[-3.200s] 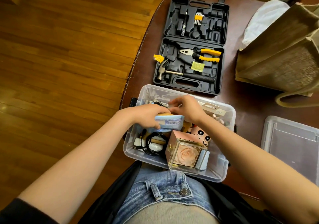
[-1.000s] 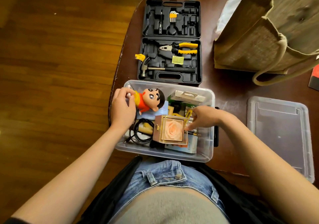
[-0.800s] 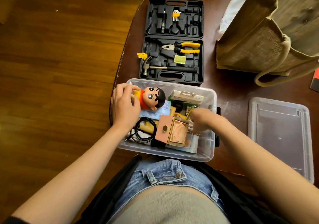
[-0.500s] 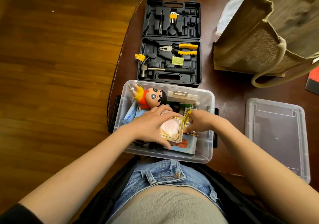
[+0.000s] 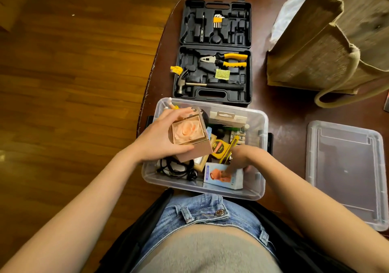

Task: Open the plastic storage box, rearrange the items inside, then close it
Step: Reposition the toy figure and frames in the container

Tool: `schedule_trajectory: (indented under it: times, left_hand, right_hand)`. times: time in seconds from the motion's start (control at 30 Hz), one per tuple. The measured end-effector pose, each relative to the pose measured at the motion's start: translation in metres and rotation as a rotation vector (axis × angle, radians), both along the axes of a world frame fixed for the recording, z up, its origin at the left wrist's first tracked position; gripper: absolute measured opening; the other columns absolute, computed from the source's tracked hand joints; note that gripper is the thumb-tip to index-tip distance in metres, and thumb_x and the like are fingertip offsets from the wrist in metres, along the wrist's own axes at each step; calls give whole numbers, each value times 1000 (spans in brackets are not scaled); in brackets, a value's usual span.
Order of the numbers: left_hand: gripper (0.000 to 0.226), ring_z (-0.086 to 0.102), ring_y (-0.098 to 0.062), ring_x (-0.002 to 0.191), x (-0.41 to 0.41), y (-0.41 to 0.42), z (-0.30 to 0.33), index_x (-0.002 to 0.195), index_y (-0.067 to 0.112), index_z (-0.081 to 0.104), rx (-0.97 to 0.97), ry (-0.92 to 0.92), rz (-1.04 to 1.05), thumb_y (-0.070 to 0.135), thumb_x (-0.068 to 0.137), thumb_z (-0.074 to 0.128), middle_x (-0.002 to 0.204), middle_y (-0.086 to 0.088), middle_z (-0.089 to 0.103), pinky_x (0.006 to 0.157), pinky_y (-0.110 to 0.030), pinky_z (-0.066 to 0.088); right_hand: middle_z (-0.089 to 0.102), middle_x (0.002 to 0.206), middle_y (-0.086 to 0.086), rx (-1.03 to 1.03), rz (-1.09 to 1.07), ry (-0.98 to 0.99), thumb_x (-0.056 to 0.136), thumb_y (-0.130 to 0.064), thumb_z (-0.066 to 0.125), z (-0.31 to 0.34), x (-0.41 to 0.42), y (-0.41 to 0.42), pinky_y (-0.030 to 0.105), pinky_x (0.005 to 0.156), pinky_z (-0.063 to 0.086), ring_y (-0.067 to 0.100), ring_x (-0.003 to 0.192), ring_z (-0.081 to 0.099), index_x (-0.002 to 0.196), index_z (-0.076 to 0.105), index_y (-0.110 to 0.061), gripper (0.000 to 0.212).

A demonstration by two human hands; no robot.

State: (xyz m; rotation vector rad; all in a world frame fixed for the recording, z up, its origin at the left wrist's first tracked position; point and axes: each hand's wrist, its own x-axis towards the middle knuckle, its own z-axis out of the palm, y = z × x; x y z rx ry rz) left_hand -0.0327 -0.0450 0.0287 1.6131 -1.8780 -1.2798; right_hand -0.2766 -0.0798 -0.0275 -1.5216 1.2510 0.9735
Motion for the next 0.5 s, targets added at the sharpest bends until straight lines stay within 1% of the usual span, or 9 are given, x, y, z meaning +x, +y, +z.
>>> schedule_trajectory:
  times: [0.03, 0.07, 0.13, 0.17, 0.23, 0.33, 0.4, 0.43, 0.5]
  left_hand:
    - [83, 42, 9, 118, 5, 1, 2, 134, 57, 31, -1, -30, 1, 59, 62, 72, 127, 21, 40, 90, -19, 40]
    - [83, 43, 5, 119, 9, 1, 3, 133, 57, 30, 8, -69, -10, 58, 62, 72, 127, 19, 40, 92, -24, 42]
    - [83, 41, -5, 122, 16, -1, 3, 134, 55, 31, 45, -160, -62, 53, 64, 76, 128, 15, 40, 99, -34, 40]
    - [84, 39, -8, 122, 20, -2, 3, 133, 55, 31, 68, -203, -88, 50, 64, 78, 128, 15, 40, 101, -36, 38]
    - [86, 34, -10, 122, 28, -3, 5, 132, 57, 29, 122, -261, -126, 45, 65, 80, 126, 15, 39, 102, -38, 35]
    - [84, 26, -14, 128, 34, -5, 9, 126, 65, 27, 183, -299, -161, 34, 69, 81, 133, 11, 33, 107, -40, 30]
    - [82, 20, -16, 135, 32, -6, 13, 113, 74, 27, 197, -296, -186, 26, 72, 79, 141, 8, 27, 111, -41, 25]
    - [80, 17, -17, 137, 31, -8, 15, 110, 75, 28, 207, -290, -193, 24, 73, 78, 144, 8, 24, 112, -41, 23]
    - [73, 13, -17, 140, 27, -11, 19, 117, 67, 32, 240, -271, -202, 26, 75, 76, 149, 8, 19, 115, -41, 20]
  right_hand:
    - [61, 100, 3, -5, 5, -1, 74, -44, 76, 2, 0, -2, 25, 58, 55, 19, 79, 62, 103, 60, -8, 49]
    - [61, 93, 2, -11, 23, -7, 74, -45, 76, 5, -1, -4, 23, 55, 53, 17, 73, 62, 96, 61, -8, 45]
    - [61, 74, -2, -24, 53, -33, 74, -46, 75, 15, -4, -11, 20, 51, 48, 14, 60, 60, 74, 59, -11, 39]
    - [60, 67, -4, -35, 61, -57, 73, -46, 76, 22, -7, -16, 18, 48, 46, 12, 55, 57, 67, 56, -12, 40]
    - [58, 62, -7, -56, 56, -130, 68, -48, 79, 38, -12, -24, 17, 45, 39, 10, 51, 52, 64, 52, -14, 43]
    - [50, 64, -4, -86, 76, -287, 61, -52, 82, 56, -12, -29, 24, 51, 30, 15, 58, 40, 67, 39, -18, 55]
    - [49, 72, -1, -70, 86, -387, 61, -49, 83, 59, -3, -26, 27, 56, 30, 16, 65, 38, 72, 39, -17, 55]
    - [51, 74, 0, -65, 91, -411, 62, -47, 83, 56, 3, -22, 28, 58, 32, 16, 66, 40, 74, 42, -16, 53]
    - [55, 80, 0, -86, 127, -405, 64, -41, 84, 45, 13, -12, 27, 60, 35, 14, 68, 43, 78, 45, -16, 48]
